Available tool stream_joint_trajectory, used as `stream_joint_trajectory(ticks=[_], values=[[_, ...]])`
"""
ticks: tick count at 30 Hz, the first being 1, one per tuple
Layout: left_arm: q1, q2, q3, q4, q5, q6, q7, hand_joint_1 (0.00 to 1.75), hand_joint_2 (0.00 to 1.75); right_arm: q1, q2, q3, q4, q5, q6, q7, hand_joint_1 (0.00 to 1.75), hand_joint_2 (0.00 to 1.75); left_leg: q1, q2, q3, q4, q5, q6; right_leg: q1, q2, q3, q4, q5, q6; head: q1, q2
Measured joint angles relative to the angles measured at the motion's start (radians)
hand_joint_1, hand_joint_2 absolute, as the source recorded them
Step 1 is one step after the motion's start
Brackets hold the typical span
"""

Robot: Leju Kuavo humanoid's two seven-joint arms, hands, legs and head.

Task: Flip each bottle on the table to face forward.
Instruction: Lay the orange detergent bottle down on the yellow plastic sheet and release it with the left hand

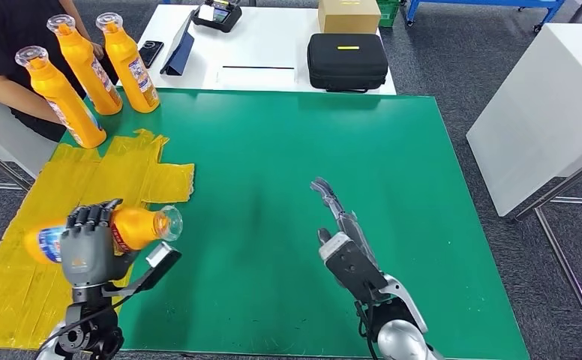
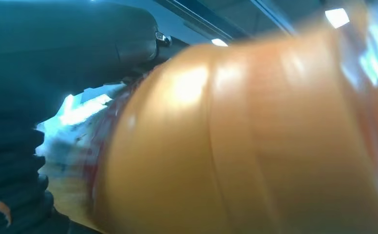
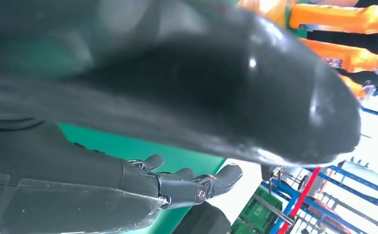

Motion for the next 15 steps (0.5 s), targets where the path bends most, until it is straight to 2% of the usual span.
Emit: stream_joint_trajectory(ticks=[6, 15], values=[[-0.001, 0.018, -0.039, 0.074, -0.045, -0.052, 0.049, 0.0, 0.0, 0.044, -0.009, -0.022, -0.051, -0.005, 0.016, -0.002, 0.0, 0.0, 0.0, 0.0, -0.001, 0.0, 0.0, 0.0, 0.0, 0.0, -0.001, 0.0, 0.0, 0.0, 0.0, 0.0], [0.004, 0.03, -0.059, 0.089, -0.069, -0.112, 0.085, 0.0, 0.0, 0.076, -0.01, -0.04, -0.078, -0.002, 0.035, -0.008, 0.0, 0.0, 0.0, -0.001, -0.001, 0.0, 0.0, 0.0, 0.0, 0.0, -0.001, 0.0, 0.0, 0.0, 0.0, 0.0]])
